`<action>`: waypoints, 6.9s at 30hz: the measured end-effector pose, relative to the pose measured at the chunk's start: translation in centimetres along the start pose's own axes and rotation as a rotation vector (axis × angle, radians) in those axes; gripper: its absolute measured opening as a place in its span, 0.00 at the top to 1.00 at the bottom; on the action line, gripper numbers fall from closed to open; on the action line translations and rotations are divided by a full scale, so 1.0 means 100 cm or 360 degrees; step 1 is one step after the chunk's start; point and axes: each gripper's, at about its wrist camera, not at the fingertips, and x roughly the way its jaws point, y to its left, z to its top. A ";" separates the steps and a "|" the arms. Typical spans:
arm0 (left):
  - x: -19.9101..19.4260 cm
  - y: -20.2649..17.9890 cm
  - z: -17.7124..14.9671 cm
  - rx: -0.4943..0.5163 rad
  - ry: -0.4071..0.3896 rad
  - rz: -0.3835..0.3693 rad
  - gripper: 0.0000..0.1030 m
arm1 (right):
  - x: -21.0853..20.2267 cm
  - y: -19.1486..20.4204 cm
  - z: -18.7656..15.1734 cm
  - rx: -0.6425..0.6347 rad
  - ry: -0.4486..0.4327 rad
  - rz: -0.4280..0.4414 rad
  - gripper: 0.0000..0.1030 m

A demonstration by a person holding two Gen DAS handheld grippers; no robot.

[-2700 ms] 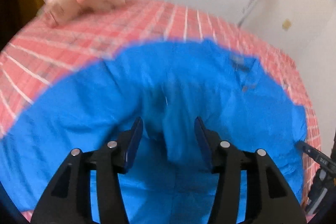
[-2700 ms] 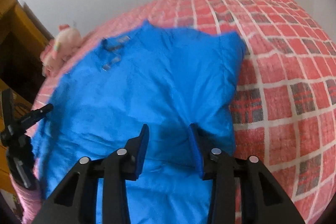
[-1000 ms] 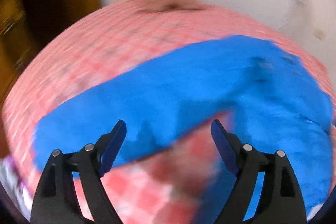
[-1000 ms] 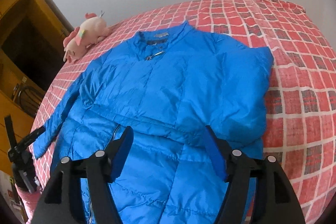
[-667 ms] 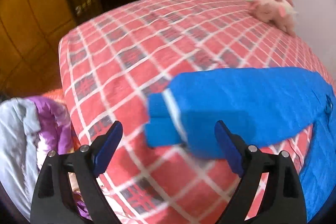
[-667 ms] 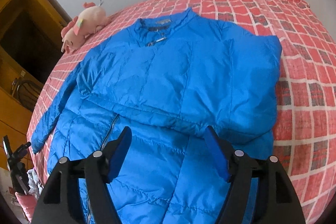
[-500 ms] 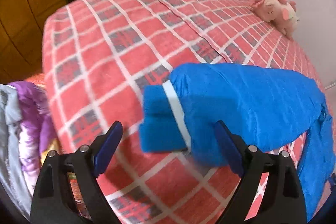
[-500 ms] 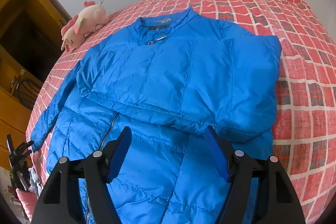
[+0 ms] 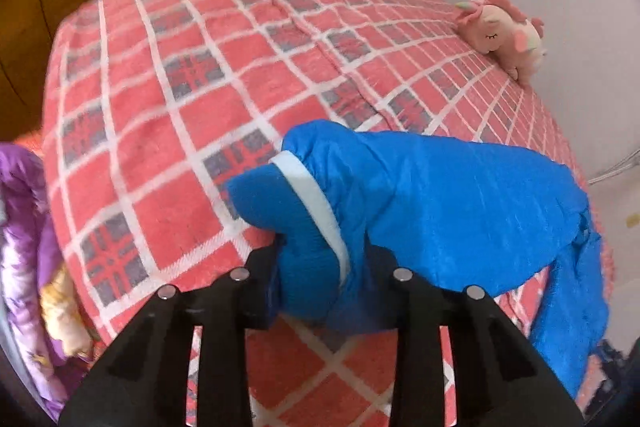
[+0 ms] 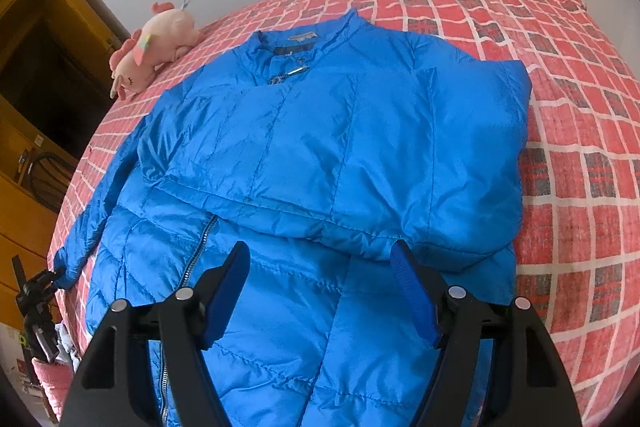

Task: Fold large clothes

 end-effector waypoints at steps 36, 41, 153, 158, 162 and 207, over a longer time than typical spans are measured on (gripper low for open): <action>-0.068 -0.377 -0.086 0.1132 -0.0338 -0.0499 0.77 | 0.000 -0.016 0.005 0.0044 -0.0004 -0.0062 0.29; -0.024 -0.417 -0.106 0.1211 -0.0153 -0.0542 0.77 | 0.004 -0.019 0.005 0.0051 0.0008 -0.0069 0.29; 0.073 -0.424 -0.126 0.1374 0.0054 -0.0452 0.51 | 0.023 -0.015 0.016 -0.0004 -0.0121 -0.0139 0.67; 0.050 -0.421 -0.120 0.1330 -0.0015 -0.0502 0.46 | -0.009 0.000 0.016 -0.0084 -0.0266 -0.0167 0.66; 0.042 -0.421 -0.119 0.1339 -0.0063 -0.0511 0.43 | -0.014 0.006 0.016 -0.0109 -0.0238 -0.0186 0.62; -0.065 -0.156 -0.169 0.1256 0.0176 -0.0393 0.19 | -0.137 -0.002 -0.260 -0.0038 0.0011 0.0007 0.49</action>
